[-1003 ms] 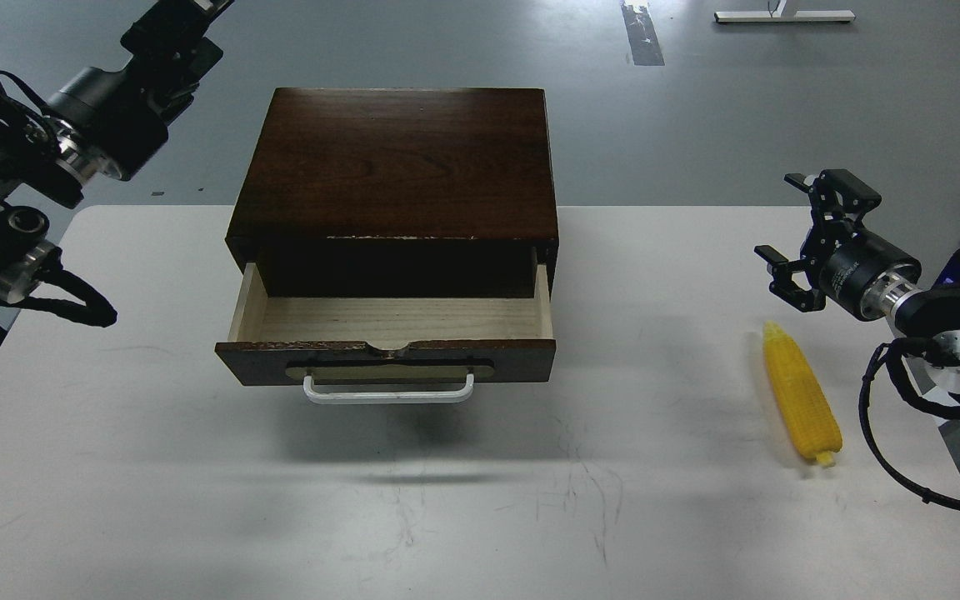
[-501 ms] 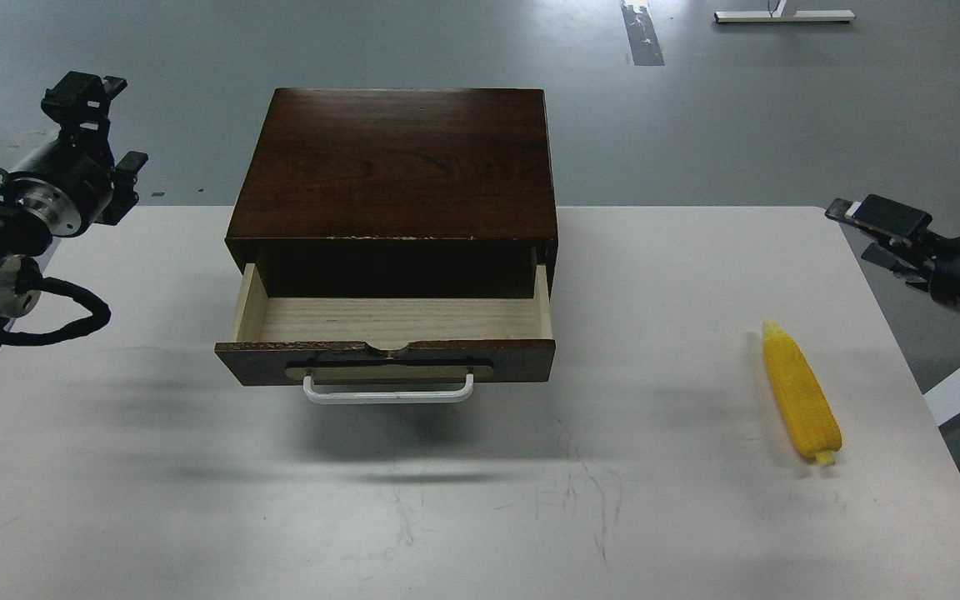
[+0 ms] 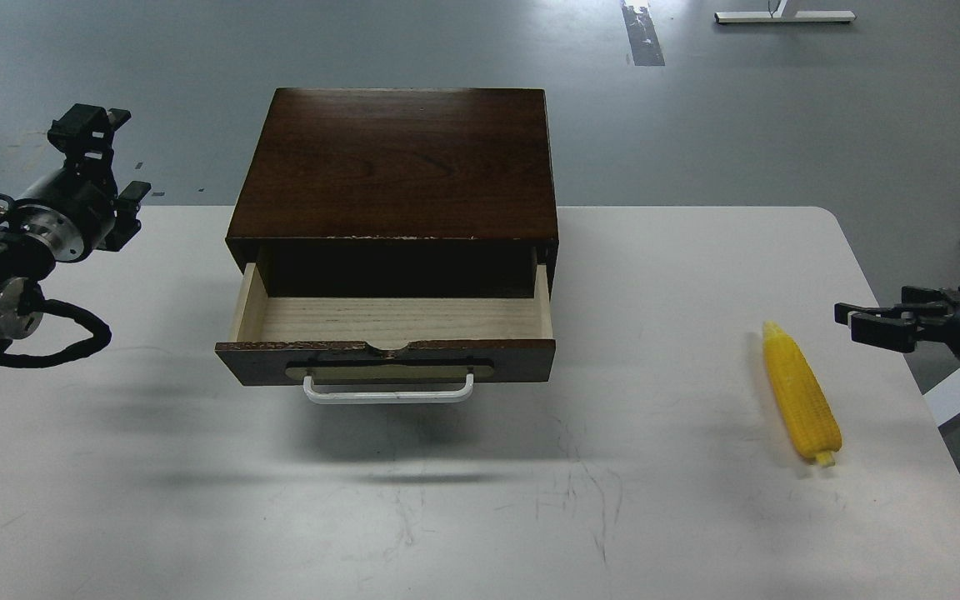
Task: Put corn in drawer with both arms
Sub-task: 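Lower the right gripper onto the yellow corn cob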
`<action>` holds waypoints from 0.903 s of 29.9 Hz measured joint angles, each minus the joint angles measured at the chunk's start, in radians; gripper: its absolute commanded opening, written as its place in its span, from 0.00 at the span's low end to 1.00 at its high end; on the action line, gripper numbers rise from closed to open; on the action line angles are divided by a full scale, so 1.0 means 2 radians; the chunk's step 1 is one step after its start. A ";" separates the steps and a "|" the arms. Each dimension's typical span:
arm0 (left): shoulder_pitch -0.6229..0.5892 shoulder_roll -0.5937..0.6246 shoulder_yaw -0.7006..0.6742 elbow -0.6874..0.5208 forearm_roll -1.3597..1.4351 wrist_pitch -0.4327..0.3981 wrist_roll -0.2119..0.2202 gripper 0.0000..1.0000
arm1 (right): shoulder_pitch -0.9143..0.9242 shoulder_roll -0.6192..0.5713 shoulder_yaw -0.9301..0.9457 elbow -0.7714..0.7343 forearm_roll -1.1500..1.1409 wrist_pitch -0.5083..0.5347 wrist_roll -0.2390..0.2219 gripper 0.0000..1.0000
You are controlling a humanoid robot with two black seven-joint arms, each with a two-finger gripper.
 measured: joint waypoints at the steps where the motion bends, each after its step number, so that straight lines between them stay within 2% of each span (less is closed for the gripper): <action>1: 0.000 0.000 0.000 0.000 0.001 0.001 -0.001 0.98 | 0.000 0.005 -0.012 -0.001 0.000 -0.011 -0.005 0.91; 7: 0.001 -0.004 0.001 -0.001 0.004 0.002 -0.011 0.98 | -0.004 0.030 -0.054 -0.002 0.007 -0.055 -0.016 0.85; 13: 0.002 -0.005 0.005 -0.002 0.006 0.002 -0.041 0.98 | -0.025 0.043 -0.057 0.003 0.069 -0.060 -0.032 0.83; 22: 0.003 -0.008 0.006 -0.002 0.006 0.001 -0.047 0.98 | -0.057 0.071 -0.057 -0.001 0.079 -0.072 -0.036 0.76; 24: 0.003 -0.008 0.006 -0.002 0.006 0.001 -0.048 0.98 | -0.060 0.077 -0.057 -0.002 0.080 -0.079 -0.037 0.70; 26: 0.003 -0.006 0.006 -0.002 0.007 0.001 -0.049 0.98 | -0.061 0.080 -0.057 -0.002 0.080 -0.082 -0.038 0.45; 27: 0.002 -0.006 0.006 -0.002 0.007 0.001 -0.049 0.98 | -0.062 0.081 -0.057 -0.002 0.080 -0.082 -0.038 0.38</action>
